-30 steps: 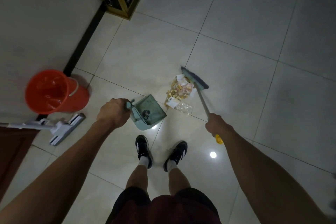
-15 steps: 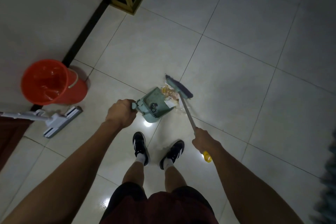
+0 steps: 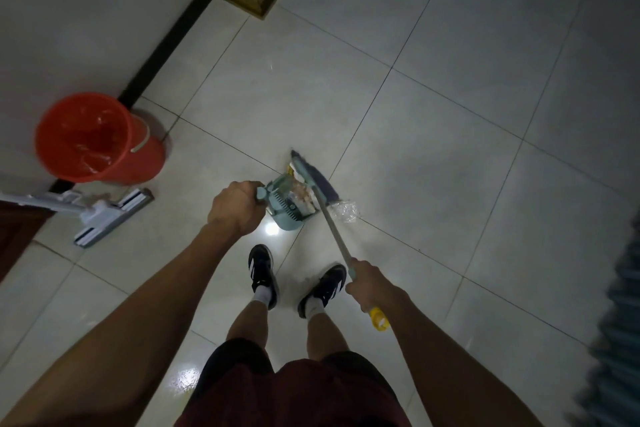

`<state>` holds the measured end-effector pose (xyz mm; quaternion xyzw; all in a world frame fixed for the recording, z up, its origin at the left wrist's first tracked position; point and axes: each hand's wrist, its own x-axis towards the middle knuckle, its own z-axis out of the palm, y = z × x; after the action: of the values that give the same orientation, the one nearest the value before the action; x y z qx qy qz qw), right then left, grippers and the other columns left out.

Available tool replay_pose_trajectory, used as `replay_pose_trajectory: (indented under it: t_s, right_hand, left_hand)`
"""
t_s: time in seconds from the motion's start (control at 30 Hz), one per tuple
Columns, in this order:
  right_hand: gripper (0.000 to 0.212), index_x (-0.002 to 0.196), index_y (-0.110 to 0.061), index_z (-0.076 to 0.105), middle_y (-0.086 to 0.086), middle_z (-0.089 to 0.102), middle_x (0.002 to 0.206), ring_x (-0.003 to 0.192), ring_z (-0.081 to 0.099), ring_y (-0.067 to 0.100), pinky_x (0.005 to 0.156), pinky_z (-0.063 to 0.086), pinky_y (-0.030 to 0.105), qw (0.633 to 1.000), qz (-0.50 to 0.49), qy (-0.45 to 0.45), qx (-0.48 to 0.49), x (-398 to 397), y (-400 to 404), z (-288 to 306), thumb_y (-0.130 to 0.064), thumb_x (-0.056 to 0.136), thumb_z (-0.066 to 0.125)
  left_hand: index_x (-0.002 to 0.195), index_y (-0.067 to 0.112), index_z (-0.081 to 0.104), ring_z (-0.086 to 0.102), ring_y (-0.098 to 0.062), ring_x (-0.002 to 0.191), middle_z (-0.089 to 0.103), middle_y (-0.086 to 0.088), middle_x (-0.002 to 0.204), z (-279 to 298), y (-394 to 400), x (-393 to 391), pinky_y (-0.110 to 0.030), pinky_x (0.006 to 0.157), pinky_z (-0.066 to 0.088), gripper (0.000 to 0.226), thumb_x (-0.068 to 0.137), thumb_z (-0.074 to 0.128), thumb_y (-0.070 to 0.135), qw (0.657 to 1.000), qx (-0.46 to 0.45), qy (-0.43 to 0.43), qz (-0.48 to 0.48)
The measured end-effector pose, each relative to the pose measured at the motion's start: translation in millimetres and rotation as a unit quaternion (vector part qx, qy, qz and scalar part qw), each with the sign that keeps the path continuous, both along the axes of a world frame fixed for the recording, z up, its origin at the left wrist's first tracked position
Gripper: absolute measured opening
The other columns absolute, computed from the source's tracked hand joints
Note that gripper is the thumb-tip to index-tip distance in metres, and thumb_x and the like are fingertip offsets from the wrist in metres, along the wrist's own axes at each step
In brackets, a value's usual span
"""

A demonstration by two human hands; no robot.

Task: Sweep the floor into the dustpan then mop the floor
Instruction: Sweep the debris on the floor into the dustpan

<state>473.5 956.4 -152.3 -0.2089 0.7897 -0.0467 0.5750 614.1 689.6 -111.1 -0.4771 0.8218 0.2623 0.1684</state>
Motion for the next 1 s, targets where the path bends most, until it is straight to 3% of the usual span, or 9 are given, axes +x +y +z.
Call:
replay_pose_trajectory:
  t_s: [0.1,0.23,0.33,0.47,0.63,0.8,1.0]
  right_hand:
    - [0.040,0.123,-0.013,0.054,0.009,0.062,0.095,0.070,0.063,0.022,0.044,0.049,0.023,0.998,-0.056,-0.031,0.000,11,-2,7,-0.003,0.085,0.059]
    - [0.031,0.113,-0.009,0.059,0.007,0.053,0.073,0.048,0.050,0.014,0.043,0.042,0.024,0.984,-0.151,-0.093,-0.005,18,1,20,0.002,0.084,0.055]
    - [0.034,0.114,-0.011,0.061,0.007,0.049,0.068,0.045,0.045,0.013,0.043,0.040,0.026,0.978,-0.176,-0.111,-0.010,17,8,31,0.002,0.084,0.052]
    - [0.050,0.130,-0.022,0.057,0.007,0.053,0.070,0.047,0.045,0.011,0.044,0.042,0.025,0.981,-0.170,-0.093,-0.019,11,17,43,0.001,0.087,0.052]
    - [0.064,0.147,-0.020,0.044,0.012,0.061,0.082,0.054,0.051,0.014,0.045,0.046,0.026,0.989,-0.143,-0.047,-0.015,-4,12,54,-0.001,0.089,0.059]
    - [0.068,0.150,-0.019,0.041,0.015,0.060,0.104,0.059,0.056,0.017,0.046,0.050,0.024,0.995,-0.090,0.007,-0.037,-14,-2,60,-0.006,0.088,0.065]
    - [0.061,0.147,-0.015,0.043,0.014,0.059,0.108,0.072,0.060,0.022,0.044,0.047,0.023,0.996,0.008,0.066,-0.066,-14,-44,61,-0.006,0.089,0.061]
  left_hand:
    - [0.097,0.024,0.070,0.064,-0.033,0.079,0.071,-0.008,0.092,-1,2,5,-0.033,0.068,0.051,0.012,0.088,0.062,0.025,1.000,-0.001,0.007,0.002]
    - [0.098,0.023,0.070,0.054,-0.029,0.074,0.069,-0.009,0.093,2,6,7,-0.032,0.066,0.043,0.013,0.089,0.061,0.025,1.000,0.001,0.005,0.006]
    - [0.096,0.022,0.070,0.057,-0.029,0.075,0.069,-0.007,0.091,5,5,13,-0.032,0.066,0.044,0.011,0.089,0.061,0.023,1.000,0.005,0.007,0.022]
    - [0.097,0.021,0.070,0.062,-0.030,0.079,0.070,-0.007,0.093,11,-3,26,-0.033,0.067,0.048,0.013,0.089,0.060,0.024,1.000,-0.002,-0.002,0.022]
    - [0.099,0.021,0.071,0.056,-0.026,0.075,0.071,-0.008,0.096,21,-12,40,-0.031,0.066,0.043,0.015,0.090,0.060,0.025,0.999,-0.008,-0.008,0.031]
    - [0.100,0.021,0.072,0.061,-0.030,0.081,0.072,-0.010,0.100,27,-22,60,-0.031,0.067,0.044,0.017,0.087,0.062,0.024,0.998,-0.009,-0.014,0.058]
    - [0.100,0.020,0.072,0.067,-0.036,0.090,0.072,-0.012,0.100,28,-33,99,-0.033,0.069,0.050,0.017,0.086,0.062,0.025,0.997,-0.002,-0.012,0.082]
